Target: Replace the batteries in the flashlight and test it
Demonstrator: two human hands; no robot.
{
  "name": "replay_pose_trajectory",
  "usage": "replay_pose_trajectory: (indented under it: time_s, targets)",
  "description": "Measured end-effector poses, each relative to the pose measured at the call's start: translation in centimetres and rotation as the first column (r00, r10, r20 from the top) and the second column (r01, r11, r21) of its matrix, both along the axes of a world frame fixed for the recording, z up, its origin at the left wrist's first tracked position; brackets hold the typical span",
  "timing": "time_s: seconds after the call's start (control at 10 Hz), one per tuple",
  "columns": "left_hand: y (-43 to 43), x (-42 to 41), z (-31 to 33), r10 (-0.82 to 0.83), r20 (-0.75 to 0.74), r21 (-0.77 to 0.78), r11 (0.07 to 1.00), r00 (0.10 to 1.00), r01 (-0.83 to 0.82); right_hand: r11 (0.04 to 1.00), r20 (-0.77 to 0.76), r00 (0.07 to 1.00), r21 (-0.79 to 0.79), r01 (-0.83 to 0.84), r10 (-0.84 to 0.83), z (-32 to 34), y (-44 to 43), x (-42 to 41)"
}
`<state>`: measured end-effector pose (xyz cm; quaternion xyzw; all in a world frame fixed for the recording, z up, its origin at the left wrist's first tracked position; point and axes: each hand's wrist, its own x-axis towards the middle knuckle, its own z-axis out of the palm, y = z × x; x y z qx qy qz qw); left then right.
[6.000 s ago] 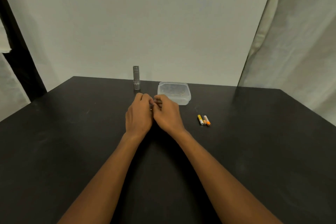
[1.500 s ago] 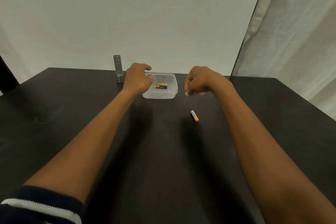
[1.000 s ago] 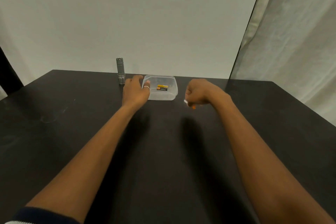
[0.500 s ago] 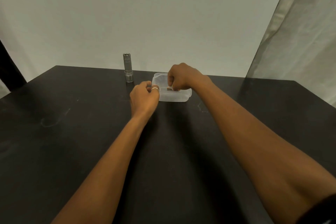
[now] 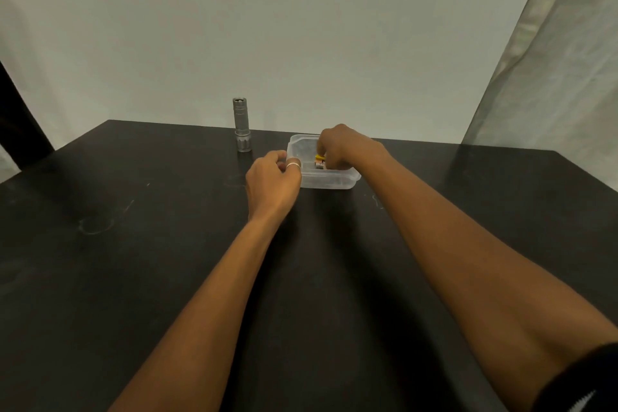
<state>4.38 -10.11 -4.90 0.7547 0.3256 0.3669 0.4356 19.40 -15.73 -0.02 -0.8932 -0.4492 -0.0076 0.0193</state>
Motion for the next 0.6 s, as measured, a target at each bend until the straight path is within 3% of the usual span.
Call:
replay_pose_trajectory:
  time_s: [0.5,0.6]
  targets:
    - [0.0,-0.2,0.2,-0.004,-0.011,-0.004,1.000,1.000,0.004,1.000,0.011,1.000,0.013,0.008,-0.008,0.2,-0.3,0.8]
    - [-0.4,0.1,0.1,0.027,-0.040,0.062,0.998,0.999,-0.025,0.997,0.051,0.998,0.063,0.044,-0.047,1.2,-1.0,0.9]
